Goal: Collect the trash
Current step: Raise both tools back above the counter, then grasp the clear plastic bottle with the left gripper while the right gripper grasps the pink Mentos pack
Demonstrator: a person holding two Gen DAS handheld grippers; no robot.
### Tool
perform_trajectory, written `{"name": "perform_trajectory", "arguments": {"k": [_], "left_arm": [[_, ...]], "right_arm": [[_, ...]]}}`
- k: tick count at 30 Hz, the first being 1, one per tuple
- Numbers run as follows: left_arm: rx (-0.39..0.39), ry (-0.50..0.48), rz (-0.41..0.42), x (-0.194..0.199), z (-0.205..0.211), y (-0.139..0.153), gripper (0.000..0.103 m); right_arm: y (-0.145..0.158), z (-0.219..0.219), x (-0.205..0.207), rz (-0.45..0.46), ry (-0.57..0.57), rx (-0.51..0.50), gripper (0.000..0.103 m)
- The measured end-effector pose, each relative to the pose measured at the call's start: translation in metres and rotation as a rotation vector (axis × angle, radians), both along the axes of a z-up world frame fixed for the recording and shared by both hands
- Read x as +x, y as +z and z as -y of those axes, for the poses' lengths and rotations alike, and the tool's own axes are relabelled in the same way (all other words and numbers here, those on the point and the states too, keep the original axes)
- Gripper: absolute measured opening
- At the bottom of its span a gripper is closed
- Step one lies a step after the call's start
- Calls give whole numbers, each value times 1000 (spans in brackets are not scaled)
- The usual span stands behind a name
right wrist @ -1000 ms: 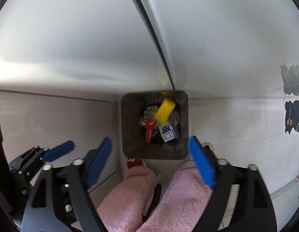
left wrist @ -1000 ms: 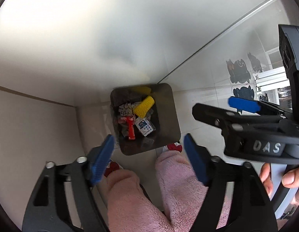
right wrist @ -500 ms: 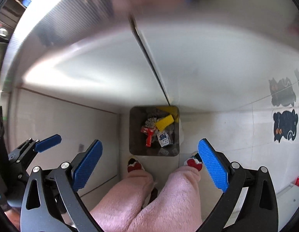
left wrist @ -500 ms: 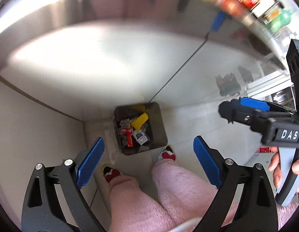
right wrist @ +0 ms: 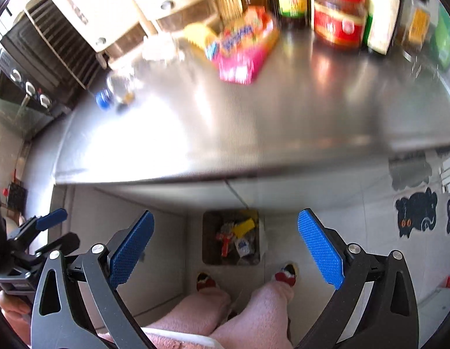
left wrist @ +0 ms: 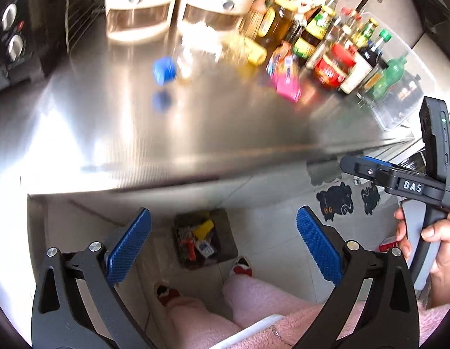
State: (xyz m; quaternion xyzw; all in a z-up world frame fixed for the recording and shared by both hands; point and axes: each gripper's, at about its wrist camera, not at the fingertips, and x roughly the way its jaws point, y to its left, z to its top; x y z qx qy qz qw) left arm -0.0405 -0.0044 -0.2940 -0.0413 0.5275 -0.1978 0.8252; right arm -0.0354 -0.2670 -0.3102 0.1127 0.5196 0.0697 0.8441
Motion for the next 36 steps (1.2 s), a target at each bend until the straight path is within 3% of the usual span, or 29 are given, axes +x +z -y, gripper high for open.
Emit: {"name": "perform_trajectory", "arguments": {"k": [9, 16, 27, 36], "left_arm": [[37, -25, 89, 65, 7, 42, 95], [60, -59, 126, 116, 22, 49, 95], [85, -139, 108, 186, 39, 22, 95], [83, -216, 56, 212, 53, -15, 94]], "right_arm": [[43, 8, 67, 69, -24, -17, 99], [54, 12, 127, 75, -45, -14, 99], [20, 19, 208, 14, -133, -44, 91], [-9, 15, 229, -46, -131, -58, 89]]}}
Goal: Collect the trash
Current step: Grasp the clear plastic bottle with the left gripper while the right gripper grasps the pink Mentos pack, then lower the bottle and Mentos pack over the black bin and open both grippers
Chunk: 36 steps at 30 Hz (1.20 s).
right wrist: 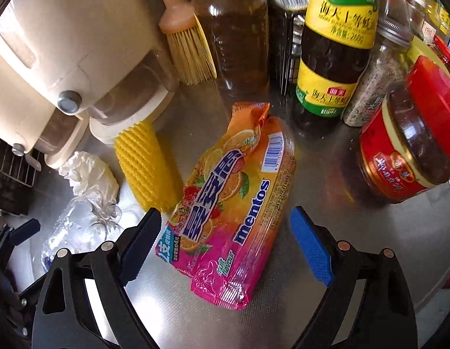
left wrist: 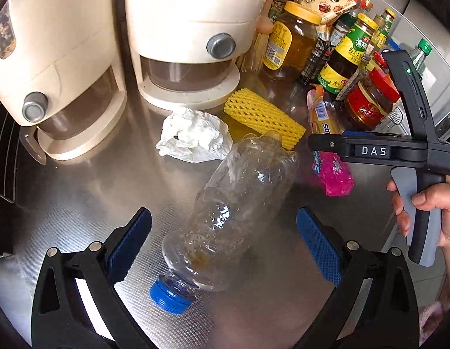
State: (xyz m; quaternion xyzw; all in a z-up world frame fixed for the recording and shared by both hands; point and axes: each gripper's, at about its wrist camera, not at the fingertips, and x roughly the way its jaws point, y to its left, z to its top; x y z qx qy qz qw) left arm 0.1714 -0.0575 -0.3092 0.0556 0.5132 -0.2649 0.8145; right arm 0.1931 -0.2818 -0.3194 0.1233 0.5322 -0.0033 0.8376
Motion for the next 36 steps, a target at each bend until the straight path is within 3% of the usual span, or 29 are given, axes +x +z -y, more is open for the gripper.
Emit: {"name": "perform_trajectory", "arguments": {"k": [3, 6, 9, 14, 16, 18, 31, 36], "left_arm": [[14, -27, -20, 3, 5, -9, 91], [20, -58, -43, 5, 10, -14, 77], [13, -80, -75, 6, 15, -16, 60], [10, -92, -103, 3, 19, -18, 58], [13, -89, -108, 0, 19, -17, 58], [12, -77, -112, -3, 18, -16, 58], [-29, 12, -47, -56, -2, 14, 56], [-48, 51, -56, -88, -9, 16, 56]], "right_arm": [[-8, -2, 2, -30, 14, -3, 81], [-9, -2, 1, -25, 18, -25, 75], [-8, -3, 0, -15, 20, -51, 61], [-7, 3, -5, -15, 28, -75, 30], [-8, 4, -6, -22, 37, -58, 11], [-4, 3, -10, -22, 45, -51, 5], [25, -4, -69, 39, 99, 6, 4], [32, -7, -103, 71, 135, 33, 4]]}}
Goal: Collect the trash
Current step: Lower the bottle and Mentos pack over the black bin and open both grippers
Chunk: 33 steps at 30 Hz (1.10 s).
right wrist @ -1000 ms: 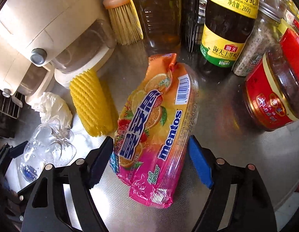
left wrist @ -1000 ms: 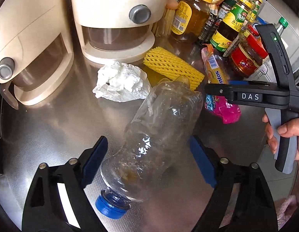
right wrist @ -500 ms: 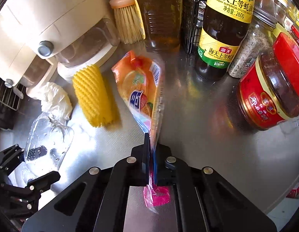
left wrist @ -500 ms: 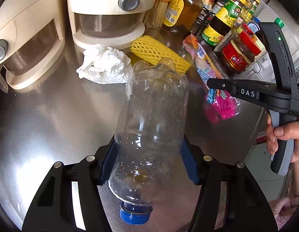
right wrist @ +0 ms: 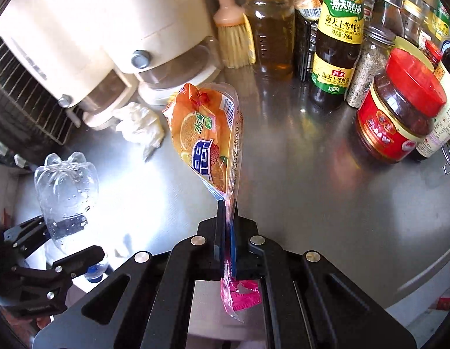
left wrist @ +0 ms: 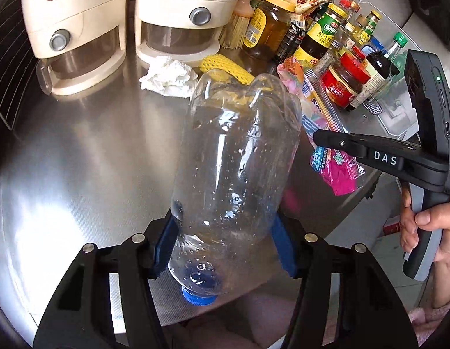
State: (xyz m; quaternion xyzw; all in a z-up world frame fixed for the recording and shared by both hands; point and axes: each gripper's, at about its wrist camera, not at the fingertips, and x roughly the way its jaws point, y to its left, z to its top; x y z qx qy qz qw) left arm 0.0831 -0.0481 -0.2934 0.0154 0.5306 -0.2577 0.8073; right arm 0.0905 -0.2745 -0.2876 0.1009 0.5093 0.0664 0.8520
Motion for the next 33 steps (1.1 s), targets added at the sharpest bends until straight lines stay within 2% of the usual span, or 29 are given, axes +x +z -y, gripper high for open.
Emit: {"name": "perform_trajectory", "arguments": {"k": [9, 16, 21, 33], "left_arm": [[-23, 48, -13, -72, -12, 4, 56], [-26, 83, -63, -123, -23, -16, 56], [-19, 111, -110, -153, -26, -42, 56], [37, 211, -244, -179, -33, -140, 56]], "right_arm": [[-7, -25, -61, -28, 89, 26, 4], [-23, -38, -108, -68, 119, 42, 4], [-48, -40, -138, -131, 138, 57, 4], [-137, -51, -167, -281, 150, 68, 4]]}}
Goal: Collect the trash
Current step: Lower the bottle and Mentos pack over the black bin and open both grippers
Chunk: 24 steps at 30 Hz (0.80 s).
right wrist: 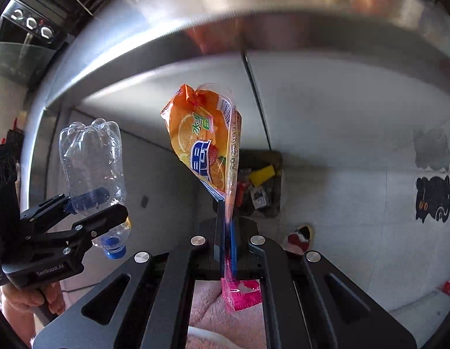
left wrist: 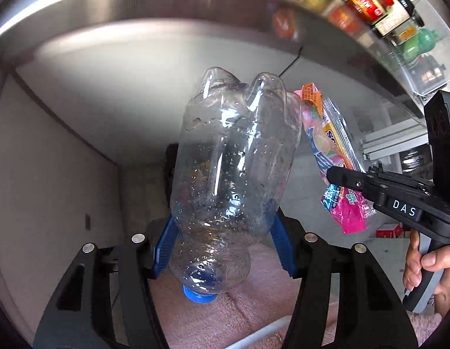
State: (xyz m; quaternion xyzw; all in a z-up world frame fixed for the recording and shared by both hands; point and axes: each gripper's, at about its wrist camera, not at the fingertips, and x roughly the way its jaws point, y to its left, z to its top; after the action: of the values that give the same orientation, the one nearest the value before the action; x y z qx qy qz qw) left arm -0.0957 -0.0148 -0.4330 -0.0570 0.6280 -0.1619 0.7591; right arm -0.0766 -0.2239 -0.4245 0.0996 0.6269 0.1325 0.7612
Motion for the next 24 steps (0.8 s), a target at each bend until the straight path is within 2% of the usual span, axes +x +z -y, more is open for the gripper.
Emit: {"name": "perform_trajectory", "arguments": {"k": [9, 15, 24], "left_arm": [[49, 23, -31, 8, 16, -78, 56], [48, 54, -94, 23, 21, -126, 56], [75, 44, -176, 35, 27, -182, 56]], "right_arm": [[-82, -12, 8, -43, -5, 24, 4], [-132, -16, 16, -92, -18, 23, 4], [-176, -15, 40, -166, -56, 59, 4]]}}
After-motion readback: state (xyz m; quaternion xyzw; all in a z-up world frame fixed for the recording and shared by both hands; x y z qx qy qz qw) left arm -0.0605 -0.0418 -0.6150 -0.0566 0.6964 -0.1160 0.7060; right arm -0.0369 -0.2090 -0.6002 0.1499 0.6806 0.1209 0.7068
